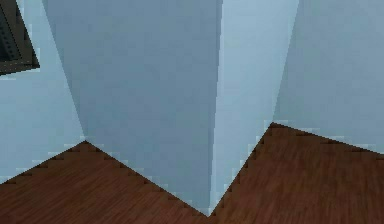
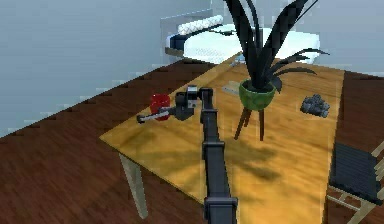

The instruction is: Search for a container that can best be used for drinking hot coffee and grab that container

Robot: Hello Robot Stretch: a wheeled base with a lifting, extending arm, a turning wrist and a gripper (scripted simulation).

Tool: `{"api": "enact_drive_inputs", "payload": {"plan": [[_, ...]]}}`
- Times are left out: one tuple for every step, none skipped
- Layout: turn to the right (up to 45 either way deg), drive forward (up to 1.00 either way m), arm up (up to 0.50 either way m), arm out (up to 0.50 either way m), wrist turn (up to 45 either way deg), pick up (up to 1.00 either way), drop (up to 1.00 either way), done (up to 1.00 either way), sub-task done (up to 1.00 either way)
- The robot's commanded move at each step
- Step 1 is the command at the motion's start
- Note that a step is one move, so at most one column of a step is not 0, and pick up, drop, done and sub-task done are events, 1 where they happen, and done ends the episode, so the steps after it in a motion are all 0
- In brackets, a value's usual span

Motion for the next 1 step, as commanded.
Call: {"api": "enact_drive_inputs", "payload": {"plan": [[0.0, 0.00, 0.00, 0.00, 0.0, 0.00, 0.00, 1.00, 0.00]]}}
